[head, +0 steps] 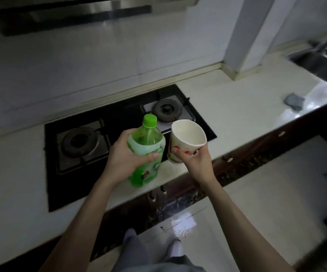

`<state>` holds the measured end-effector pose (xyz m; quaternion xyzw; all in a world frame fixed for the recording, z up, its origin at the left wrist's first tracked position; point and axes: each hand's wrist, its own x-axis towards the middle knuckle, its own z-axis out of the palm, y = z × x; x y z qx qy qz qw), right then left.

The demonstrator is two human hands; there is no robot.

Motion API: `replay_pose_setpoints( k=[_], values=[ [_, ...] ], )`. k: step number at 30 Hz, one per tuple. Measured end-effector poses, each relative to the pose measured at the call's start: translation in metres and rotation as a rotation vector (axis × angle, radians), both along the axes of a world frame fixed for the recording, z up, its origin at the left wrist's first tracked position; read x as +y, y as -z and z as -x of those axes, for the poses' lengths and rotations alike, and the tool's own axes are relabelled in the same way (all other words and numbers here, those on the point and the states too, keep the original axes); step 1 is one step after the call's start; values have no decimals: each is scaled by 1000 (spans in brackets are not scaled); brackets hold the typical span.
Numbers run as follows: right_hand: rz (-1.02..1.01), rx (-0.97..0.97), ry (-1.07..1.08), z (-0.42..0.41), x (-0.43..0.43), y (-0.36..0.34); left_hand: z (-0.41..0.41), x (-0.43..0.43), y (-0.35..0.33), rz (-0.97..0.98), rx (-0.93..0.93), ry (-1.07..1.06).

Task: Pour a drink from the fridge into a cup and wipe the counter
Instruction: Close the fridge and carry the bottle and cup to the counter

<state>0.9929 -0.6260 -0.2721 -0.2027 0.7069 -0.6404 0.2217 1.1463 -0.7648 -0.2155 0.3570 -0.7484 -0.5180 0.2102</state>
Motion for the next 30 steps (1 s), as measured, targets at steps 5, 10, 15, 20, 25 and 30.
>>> replay_pose_setpoints(
  k=[5, 10, 15, 20, 25, 30],
  values=[
    [-35, 27, 176, 40, 63, -3, 70, 40, -2, -9, 27, 172],
    [-23, 40, 307, 76, 104, -6, 130, 65, -1, -25, 25, 311],
    [-82, 61, 392, 114, 131, -2, 185, 79, 6, -34, 35, 401],
    [-157, 82, 434, 164, 141, 5, 244, 78, 22, -61, 32, 422],
    [-213, 86, 406, 233, 131, 9, 311, 69, 37, -101, 22, 400],
    [-257, 99, 384, 302, 108, 6, 374, 49, 39, -118, 15, 373]
  ],
)
